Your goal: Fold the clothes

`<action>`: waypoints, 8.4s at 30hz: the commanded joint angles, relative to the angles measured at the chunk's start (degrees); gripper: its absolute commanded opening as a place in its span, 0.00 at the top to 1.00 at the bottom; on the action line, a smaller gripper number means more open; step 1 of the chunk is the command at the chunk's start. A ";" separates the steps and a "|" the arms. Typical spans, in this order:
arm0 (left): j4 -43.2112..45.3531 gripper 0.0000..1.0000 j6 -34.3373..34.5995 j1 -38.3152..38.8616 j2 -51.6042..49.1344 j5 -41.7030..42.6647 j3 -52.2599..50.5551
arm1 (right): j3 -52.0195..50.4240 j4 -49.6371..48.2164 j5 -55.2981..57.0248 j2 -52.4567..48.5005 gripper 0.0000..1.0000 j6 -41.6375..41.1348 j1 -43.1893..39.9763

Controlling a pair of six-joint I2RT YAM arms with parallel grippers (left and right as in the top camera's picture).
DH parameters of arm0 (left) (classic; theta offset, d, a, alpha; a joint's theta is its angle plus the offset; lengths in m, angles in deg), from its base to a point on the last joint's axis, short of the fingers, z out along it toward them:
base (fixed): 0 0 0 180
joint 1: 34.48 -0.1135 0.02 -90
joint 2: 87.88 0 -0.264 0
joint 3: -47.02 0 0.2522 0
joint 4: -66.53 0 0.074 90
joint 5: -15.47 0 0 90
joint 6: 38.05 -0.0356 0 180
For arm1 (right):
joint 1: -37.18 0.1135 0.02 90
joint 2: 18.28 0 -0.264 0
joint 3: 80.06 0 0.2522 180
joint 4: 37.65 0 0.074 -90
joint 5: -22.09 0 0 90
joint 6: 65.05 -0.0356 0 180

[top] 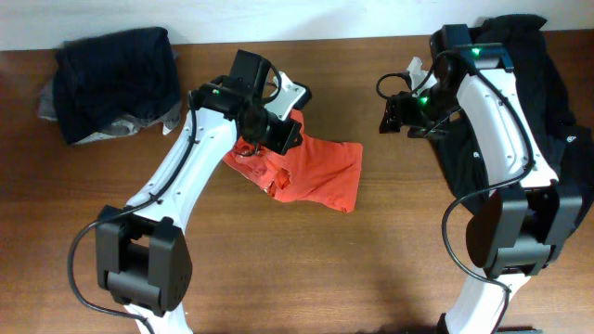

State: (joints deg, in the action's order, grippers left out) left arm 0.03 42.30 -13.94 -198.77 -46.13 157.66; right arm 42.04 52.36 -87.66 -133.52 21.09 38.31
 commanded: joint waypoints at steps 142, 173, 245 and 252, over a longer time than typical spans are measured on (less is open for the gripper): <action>3.48 1.00 6.93 -9.11 3.37 -4.50 -1.36 | -2.80 -4.15 -1.03 0.44 0.30 0.44 2.95; 12.44 0.01 9.25 1.88 -4.17 -7.67 -0.55 | -2.58 -5.14 -10.54 0.46 0.31 0.72 -2.78; -3.80 0.01 6.45 -21.35 -2.67 -13.27 19.41 | -1.86 -21.16 19.43 -11.37 0.96 -11.67 23.78; -3.80 0.01 6.08 -21.35 -2.67 -13.29 19.41 | 3.85 -15.02 19.30 -11.13 0.96 -11.43 17.33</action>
State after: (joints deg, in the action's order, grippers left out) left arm -3.64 49.78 -35.29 -202.42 -58.98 177.14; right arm 42.28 36.21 -70.48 -144.17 10.12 59.14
